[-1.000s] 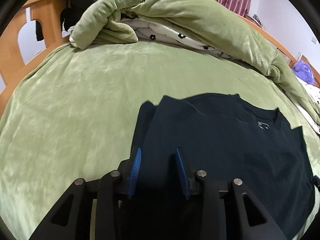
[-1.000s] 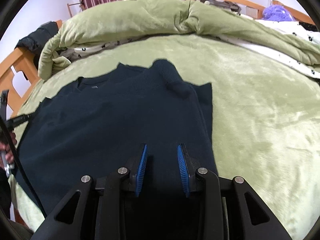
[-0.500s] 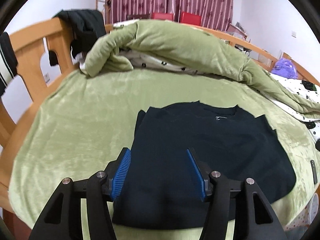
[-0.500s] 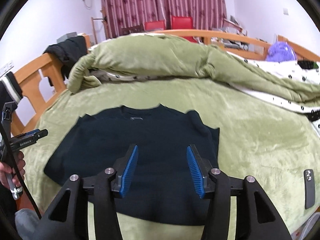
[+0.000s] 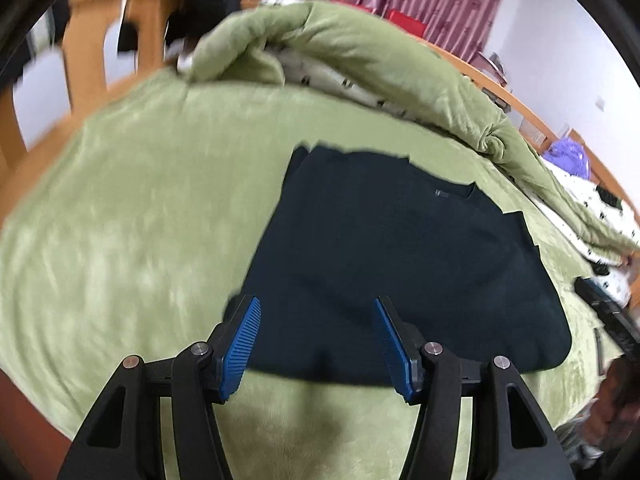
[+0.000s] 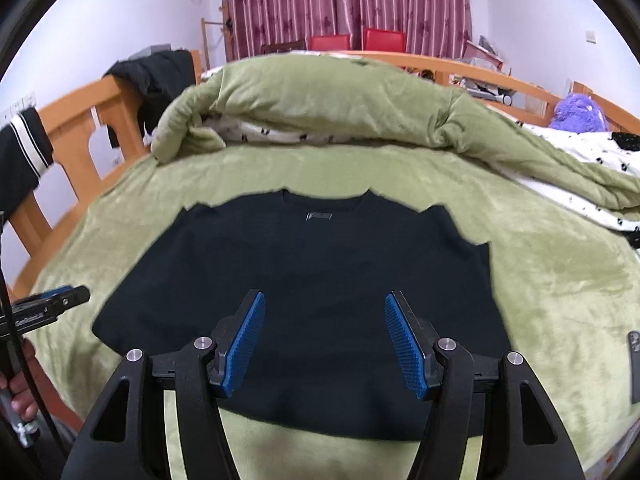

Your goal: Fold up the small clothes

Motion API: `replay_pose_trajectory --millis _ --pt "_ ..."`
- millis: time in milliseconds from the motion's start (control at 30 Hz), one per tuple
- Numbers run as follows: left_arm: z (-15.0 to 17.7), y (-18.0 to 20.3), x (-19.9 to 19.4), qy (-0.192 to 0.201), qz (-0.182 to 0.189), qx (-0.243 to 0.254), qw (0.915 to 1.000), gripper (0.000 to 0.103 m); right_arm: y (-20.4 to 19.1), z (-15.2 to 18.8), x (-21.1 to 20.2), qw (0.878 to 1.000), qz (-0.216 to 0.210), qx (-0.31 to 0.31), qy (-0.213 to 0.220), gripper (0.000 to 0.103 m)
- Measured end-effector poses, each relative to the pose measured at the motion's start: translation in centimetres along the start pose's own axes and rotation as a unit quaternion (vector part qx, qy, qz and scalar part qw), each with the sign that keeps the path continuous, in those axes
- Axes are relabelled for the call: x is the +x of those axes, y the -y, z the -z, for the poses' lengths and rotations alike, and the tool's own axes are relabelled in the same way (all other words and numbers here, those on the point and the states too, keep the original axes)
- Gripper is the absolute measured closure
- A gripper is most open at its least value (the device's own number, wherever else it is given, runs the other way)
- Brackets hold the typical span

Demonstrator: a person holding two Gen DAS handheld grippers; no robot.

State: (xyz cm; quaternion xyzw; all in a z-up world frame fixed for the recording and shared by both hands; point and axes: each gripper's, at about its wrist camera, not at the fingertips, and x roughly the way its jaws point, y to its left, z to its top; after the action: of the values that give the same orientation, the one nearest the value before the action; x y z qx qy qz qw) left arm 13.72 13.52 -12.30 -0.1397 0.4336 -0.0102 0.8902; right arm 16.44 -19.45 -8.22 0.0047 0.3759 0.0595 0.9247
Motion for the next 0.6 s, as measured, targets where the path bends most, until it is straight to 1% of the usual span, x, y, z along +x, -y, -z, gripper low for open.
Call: replay_pose_trajectory --millis 100,133,200,267,333,367,467,600 --pt "1.8 -1.8 2.0 -0.019 0.011 -0.03 0.9993 0.047 -1.2 1.8 3.2 1.0 0.001 -0.007 -0.017 0.041" --pt "2.4 -2.5 2.8 -0.029 0.018 -0.043 0.9985 0.047 -1.7 2.4 4.4 1.0 0.003 -0.011 -0.026 0.041" --pt "3.4 -3.1 3.6 -0.035 0.037 -0.065 0.9966 0.047 -2.4 3.5 6.5 0.999 0.012 -0.016 -0.037 0.041" --pt "3.9 -3.2 4.1 -0.029 0.051 -0.076 0.9954 0.044 -2.7 4.5 8.3 0.998 0.028 -0.015 -0.049 0.041" --pt "4.0 -2.9 4.4 -0.021 0.063 -0.08 0.9946 0.037 -2.7 5.6 9.7 0.997 0.038 -0.014 -0.06 0.041" --pt "4.0 -2.8 4.7 -0.022 0.069 -0.087 0.9936 0.036 -2.7 6.0 10.0 0.997 0.039 -0.016 -0.064 0.041" --pt "4.8 -3.0 4.9 -0.026 0.084 -0.13 0.9876 0.035 -3.1 7.0 9.9 0.996 0.051 -0.039 -0.065 0.04" --pt "6.6 -3.4 4.2 -0.014 0.085 -0.151 0.9848 0.035 -2.9 7.3 9.5 0.995 0.051 -0.041 -0.07 0.039"
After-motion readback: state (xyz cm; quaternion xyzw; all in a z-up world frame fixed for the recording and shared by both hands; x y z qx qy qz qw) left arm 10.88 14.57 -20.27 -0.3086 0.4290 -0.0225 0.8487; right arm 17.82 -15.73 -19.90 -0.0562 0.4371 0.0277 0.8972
